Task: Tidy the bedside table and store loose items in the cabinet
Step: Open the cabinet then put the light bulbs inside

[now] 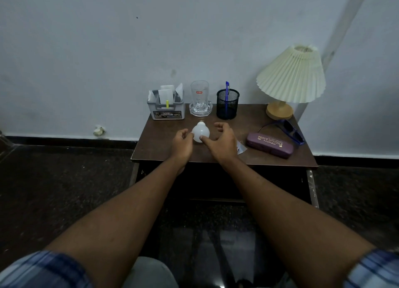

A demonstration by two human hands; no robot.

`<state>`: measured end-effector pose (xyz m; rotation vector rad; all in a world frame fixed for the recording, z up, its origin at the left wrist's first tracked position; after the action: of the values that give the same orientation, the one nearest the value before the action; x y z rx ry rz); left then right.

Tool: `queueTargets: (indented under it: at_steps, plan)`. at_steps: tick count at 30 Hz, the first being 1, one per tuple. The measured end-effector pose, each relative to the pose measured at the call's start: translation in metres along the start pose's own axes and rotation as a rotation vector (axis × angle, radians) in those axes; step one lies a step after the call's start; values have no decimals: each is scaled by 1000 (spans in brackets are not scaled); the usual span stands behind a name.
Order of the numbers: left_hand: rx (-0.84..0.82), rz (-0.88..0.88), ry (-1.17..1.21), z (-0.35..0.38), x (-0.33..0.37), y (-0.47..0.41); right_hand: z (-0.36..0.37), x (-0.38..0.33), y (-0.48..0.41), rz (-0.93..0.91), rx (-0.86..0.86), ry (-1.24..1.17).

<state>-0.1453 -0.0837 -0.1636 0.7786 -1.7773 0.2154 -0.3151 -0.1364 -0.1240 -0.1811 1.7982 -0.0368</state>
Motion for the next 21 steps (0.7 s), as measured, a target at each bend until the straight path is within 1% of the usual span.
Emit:
queueTargets:
  at_steps: [7,16,19,21]
  plan:
    - [-24,28,99,12,-1,-2,23,4,-9,8,-63,40]
    - [-57,80,47,11,-2,-7,24,11,-11,59,23,-18]
    - [-50,66,48,8,-3,-9,24,11,-12,67,27,7]
    - [-50,24,89,5,-3,-11,24,10,-11,57,22,-11]
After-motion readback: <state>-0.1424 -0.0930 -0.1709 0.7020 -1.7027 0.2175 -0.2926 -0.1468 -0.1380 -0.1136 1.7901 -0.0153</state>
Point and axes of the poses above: each hand's wrist, its own y-axis away from the middle knuckle, its own z-axis out of the palm, x = y × z, the point moved 9 cm from there along -y, towards the middle knuckle, and after that the axes turned 12 degrees about -y, right-handed, at the moved point
